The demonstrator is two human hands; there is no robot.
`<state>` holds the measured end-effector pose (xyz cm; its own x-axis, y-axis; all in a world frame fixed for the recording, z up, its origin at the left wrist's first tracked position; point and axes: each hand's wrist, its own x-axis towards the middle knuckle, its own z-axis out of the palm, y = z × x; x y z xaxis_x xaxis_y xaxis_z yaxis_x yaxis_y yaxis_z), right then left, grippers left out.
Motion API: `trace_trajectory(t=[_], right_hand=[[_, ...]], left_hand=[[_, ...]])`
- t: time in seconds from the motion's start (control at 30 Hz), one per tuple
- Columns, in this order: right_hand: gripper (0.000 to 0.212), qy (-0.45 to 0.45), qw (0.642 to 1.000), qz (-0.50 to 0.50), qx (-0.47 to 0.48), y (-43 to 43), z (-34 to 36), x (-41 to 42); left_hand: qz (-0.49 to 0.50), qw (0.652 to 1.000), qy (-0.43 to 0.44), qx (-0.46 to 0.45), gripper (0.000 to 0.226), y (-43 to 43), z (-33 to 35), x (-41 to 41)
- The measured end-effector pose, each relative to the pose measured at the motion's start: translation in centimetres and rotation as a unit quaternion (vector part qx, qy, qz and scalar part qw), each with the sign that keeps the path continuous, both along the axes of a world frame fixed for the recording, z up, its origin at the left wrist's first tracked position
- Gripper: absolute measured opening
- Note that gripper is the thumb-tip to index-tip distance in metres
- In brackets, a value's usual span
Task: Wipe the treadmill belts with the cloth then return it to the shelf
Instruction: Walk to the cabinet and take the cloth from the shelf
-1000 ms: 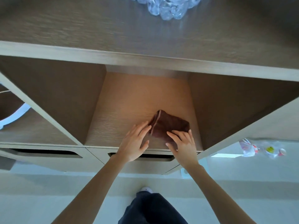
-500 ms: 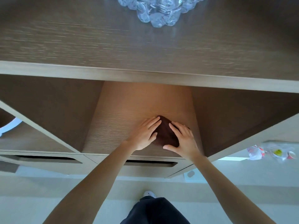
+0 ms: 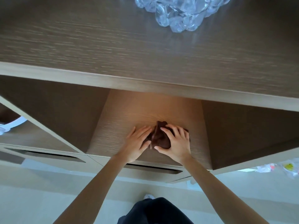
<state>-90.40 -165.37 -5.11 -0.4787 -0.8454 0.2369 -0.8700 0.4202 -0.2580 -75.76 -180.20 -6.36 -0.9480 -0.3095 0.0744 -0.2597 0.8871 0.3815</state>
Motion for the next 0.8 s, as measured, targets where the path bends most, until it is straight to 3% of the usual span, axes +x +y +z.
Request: trace_trajectory(t=[0.1, 0.23, 0.43, 0.63, 0.8], right_hand=[[0.056, 0.007, 0.999, -0.020, -0.025, -0.5, -0.2, 0.5], [0.056, 0.021, 0.998, -0.028, -0.043, -0.8, -0.3, 1.7], [0.052, 0.046, 0.995, -0.084, -0.035, -1.1, -0.5, 4.1], [0.039, 0.039, 0.988, -0.141, -0.048, -2.2, 0.5, 5.4], [0.038, 0.026, 0.984, -0.165, -0.064, 0.8, 1.3, 7.2]], left_hand=[[0.007, 0.996, -0.034, -0.077, 0.052, -1.2, -0.5, 2.9], [-0.008, 0.992, -0.045, -0.115, 0.057, -2.1, -0.4, 5.1], [-0.017, 0.989, -0.071, -0.129, 0.057, -1.7, -0.4, 5.5], [-0.042, 0.983, -0.114, -0.134, 0.072, -1.8, -0.2, 5.7], [-0.103, 0.984, -0.082, -0.122, 0.071, -2.3, -0.1, 6.0]])
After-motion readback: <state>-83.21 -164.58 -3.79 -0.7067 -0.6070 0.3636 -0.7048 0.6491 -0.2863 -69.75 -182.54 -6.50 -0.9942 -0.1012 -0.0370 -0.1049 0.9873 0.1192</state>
